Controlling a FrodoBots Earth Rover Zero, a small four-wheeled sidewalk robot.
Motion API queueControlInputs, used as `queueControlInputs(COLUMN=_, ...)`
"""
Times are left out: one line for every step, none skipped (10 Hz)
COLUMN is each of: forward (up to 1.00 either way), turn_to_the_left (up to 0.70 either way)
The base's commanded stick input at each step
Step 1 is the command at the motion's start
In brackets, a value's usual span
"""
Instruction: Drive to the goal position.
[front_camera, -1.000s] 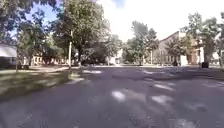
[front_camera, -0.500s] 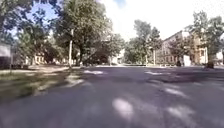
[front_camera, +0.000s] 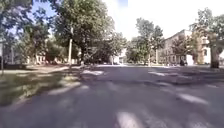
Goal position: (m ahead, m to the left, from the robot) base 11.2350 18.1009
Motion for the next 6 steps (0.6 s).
queueControlInputs(forward=1.0, turn_to_the_left=0.0)
queueControlInputs(forward=1.0, turn_to_the_left=0.0)
queueControlInputs(forward=1.0, turn_to_the_left=0.0)
queueControlInputs(forward=1.0, turn_to_the_left=0.0)
queueControlInputs(forward=1.0, turn_to_the_left=0.0)
queueControlInputs(forward=1.0, turn_to_the_left=0.0)
